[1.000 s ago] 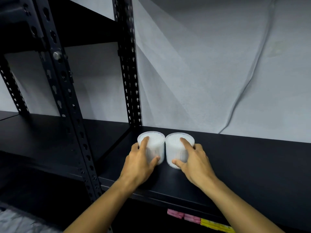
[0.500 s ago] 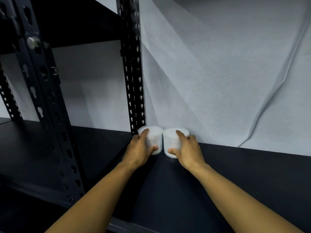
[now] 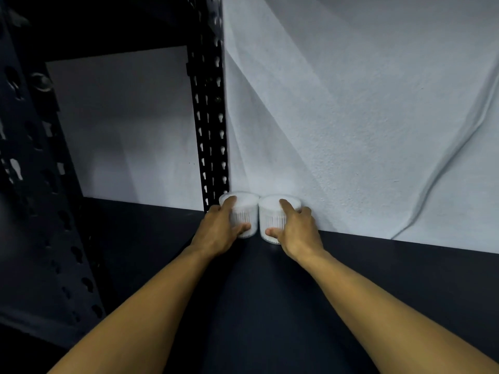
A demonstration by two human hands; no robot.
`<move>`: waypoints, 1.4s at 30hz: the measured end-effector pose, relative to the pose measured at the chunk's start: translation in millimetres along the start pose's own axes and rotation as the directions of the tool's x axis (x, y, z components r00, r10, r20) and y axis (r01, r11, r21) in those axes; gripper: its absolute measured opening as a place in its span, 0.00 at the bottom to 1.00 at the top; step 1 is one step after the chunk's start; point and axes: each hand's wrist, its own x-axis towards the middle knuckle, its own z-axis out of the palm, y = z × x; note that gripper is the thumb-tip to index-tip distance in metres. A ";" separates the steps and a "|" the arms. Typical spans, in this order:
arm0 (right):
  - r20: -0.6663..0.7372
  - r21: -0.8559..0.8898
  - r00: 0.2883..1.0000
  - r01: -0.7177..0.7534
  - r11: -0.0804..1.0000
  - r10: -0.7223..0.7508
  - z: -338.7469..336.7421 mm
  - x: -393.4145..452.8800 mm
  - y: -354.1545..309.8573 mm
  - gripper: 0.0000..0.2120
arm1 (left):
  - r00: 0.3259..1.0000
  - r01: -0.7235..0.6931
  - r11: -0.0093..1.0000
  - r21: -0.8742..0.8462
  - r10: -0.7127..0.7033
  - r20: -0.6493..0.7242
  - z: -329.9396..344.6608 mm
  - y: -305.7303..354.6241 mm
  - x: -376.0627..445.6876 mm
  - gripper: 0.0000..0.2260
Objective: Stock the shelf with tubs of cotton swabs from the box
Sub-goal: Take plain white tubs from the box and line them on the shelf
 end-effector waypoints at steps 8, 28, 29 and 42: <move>0.000 -0.025 1.000 0.010 1.000 -0.010 0.4 5.6 1.9 0.35 | 1.000 -0.016 0.999 0.036 0.016 -0.006 5.1 -0.6 6.3 0.35; -0.081 -0.231 0.987 0.114 0.966 -0.136 -74.3 -88.5 19.1 0.33 | 0.989 -0.117 0.979 0.165 0.130 -0.073 -44.8 75.1 -93.3 0.32; -0.088 -0.250 0.983 0.133 0.959 -0.160 -85.1 -104.3 23.1 0.31 | 0.985 -0.141 0.976 0.168 0.155 -0.071 -48.8 86.6 -109.2 0.31; -0.361 -0.284 0.859 0.270 0.920 -0.363 -182.5 -325.1 116.5 0.14 | 0.826 -0.534 0.845 0.009 0.524 -0.210 5.4 197.4 -314.3 0.18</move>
